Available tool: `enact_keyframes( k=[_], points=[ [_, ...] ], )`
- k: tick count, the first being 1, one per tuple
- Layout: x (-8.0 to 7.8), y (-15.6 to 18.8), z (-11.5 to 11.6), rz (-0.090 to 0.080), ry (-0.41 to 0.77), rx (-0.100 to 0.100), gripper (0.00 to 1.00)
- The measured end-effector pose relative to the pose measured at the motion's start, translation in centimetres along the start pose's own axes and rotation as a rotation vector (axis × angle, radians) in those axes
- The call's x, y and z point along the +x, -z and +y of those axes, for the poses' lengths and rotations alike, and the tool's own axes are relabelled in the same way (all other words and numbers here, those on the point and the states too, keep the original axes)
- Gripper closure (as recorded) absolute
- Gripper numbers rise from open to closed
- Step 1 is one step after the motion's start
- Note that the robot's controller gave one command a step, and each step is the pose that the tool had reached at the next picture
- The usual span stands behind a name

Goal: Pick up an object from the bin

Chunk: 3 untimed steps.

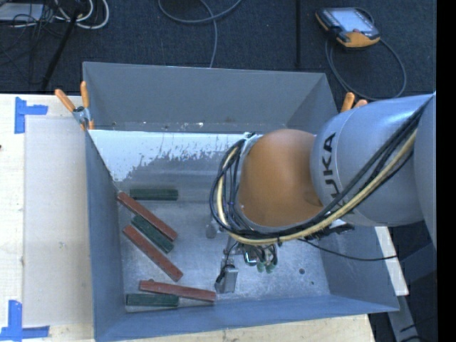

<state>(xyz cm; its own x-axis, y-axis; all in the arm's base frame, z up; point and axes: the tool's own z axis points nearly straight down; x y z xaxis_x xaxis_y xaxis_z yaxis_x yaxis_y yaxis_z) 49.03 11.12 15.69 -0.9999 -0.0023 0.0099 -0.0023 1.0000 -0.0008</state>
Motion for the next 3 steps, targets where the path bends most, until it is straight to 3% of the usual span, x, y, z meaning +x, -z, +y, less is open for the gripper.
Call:
enact_keyframes(
  k=[2, 3],
  points=[
    [-0.3, 0.2, -0.1, -0.008, -0.005, -0.001, 0.00],
    [-2.4, -3.2, -4.6, -0.009, 0.129, -0.001, 0.00]
  ],
)
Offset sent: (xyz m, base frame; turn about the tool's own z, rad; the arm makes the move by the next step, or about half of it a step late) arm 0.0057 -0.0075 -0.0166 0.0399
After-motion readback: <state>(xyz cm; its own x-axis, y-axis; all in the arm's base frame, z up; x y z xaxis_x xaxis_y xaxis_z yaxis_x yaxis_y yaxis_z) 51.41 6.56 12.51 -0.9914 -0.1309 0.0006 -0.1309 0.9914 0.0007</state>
